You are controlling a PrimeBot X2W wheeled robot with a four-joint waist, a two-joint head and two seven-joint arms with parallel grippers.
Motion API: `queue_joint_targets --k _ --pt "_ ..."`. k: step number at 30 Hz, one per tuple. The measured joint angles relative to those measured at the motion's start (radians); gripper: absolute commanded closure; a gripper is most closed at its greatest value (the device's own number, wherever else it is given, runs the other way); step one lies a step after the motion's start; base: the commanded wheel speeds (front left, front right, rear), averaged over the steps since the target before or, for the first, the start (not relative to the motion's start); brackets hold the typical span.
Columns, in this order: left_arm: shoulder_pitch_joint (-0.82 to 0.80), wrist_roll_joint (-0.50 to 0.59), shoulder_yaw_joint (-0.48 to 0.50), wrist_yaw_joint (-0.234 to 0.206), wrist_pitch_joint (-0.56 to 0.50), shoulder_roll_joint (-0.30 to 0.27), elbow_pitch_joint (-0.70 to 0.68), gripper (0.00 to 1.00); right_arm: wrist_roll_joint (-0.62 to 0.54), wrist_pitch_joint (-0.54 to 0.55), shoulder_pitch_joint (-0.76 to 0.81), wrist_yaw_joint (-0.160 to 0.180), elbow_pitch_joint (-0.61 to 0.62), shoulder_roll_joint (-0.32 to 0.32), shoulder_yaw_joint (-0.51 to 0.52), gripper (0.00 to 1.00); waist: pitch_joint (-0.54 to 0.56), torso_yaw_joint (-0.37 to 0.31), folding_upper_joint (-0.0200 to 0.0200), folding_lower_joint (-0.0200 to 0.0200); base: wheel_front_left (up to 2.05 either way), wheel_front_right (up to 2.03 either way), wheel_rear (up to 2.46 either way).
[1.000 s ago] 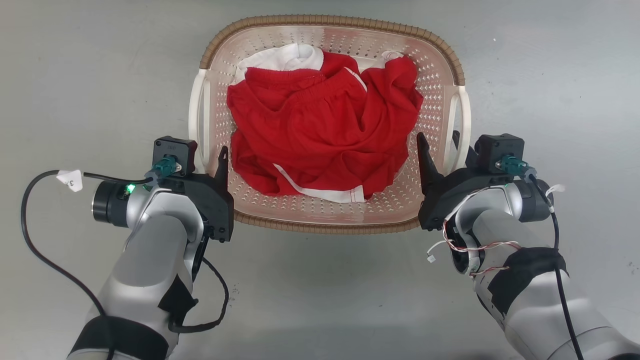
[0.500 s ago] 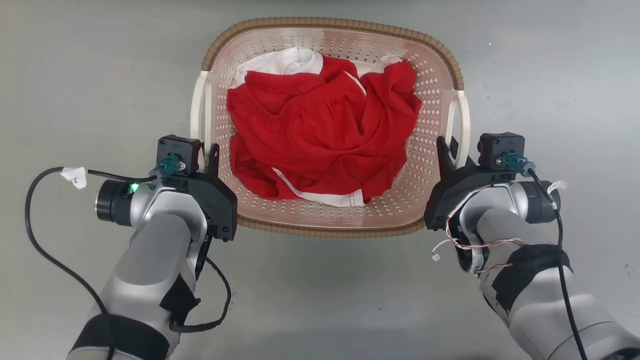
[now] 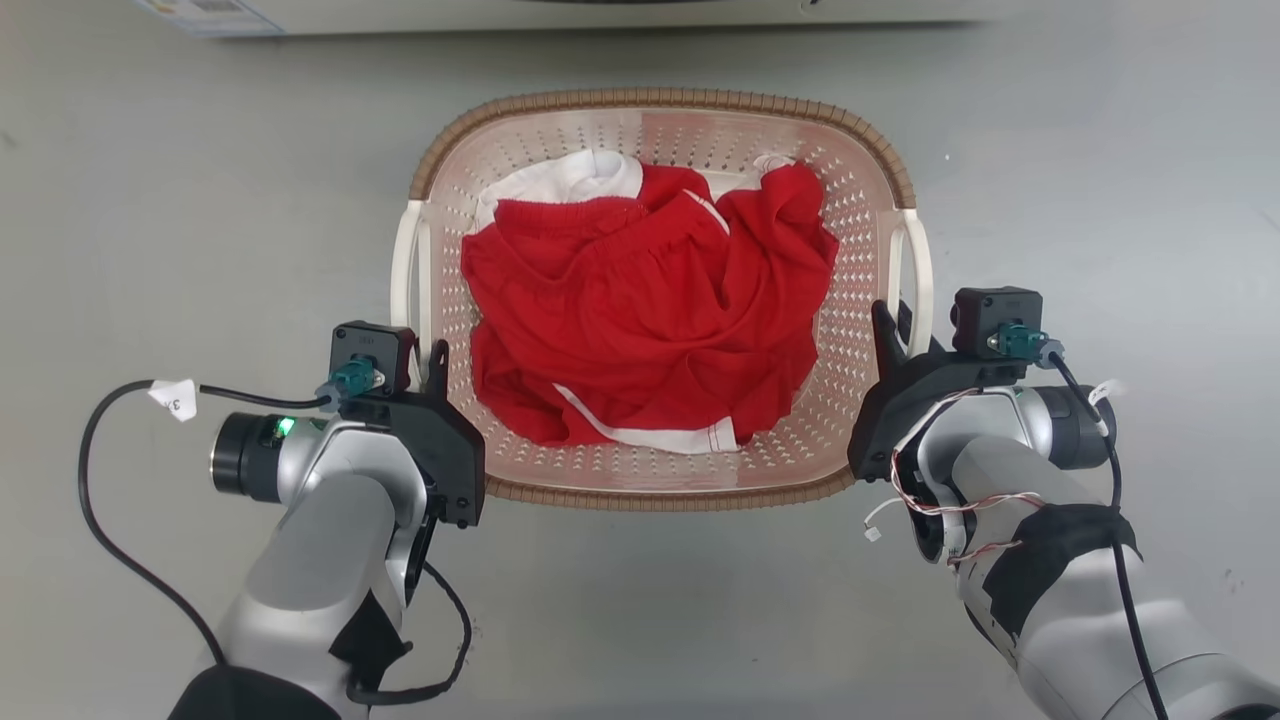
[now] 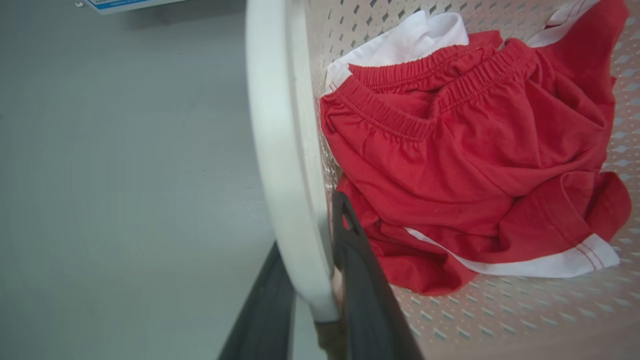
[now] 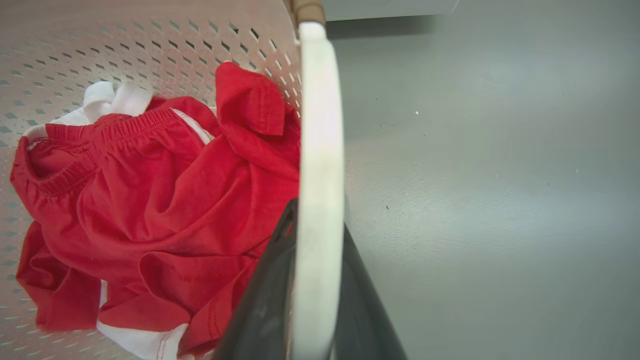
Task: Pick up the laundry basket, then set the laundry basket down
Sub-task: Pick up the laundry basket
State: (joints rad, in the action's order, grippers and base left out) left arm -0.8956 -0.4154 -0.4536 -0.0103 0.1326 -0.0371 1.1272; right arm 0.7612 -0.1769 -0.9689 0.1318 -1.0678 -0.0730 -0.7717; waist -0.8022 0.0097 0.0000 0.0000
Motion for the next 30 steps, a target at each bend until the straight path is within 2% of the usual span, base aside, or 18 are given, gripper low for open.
queue_joint_targets --k 10,30 --pt "0.059 -0.074 -0.055 -0.023 -0.025 -0.001 -0.004 1.0 0.052 0.019 0.058 0.0 -0.005 0.0 -0.049 1.0 0.108 0.001 0.0 0.0 0.0 0.0 0.0" --pt "0.297 -0.223 -0.174 -0.057 -0.08 -0.007 -0.019 1.0 0.157 0.099 0.276 0.001 0.004 0.0 -0.165 1.0 0.364 0.005 -0.0001 -0.0002 0.0 0.0 0.0"
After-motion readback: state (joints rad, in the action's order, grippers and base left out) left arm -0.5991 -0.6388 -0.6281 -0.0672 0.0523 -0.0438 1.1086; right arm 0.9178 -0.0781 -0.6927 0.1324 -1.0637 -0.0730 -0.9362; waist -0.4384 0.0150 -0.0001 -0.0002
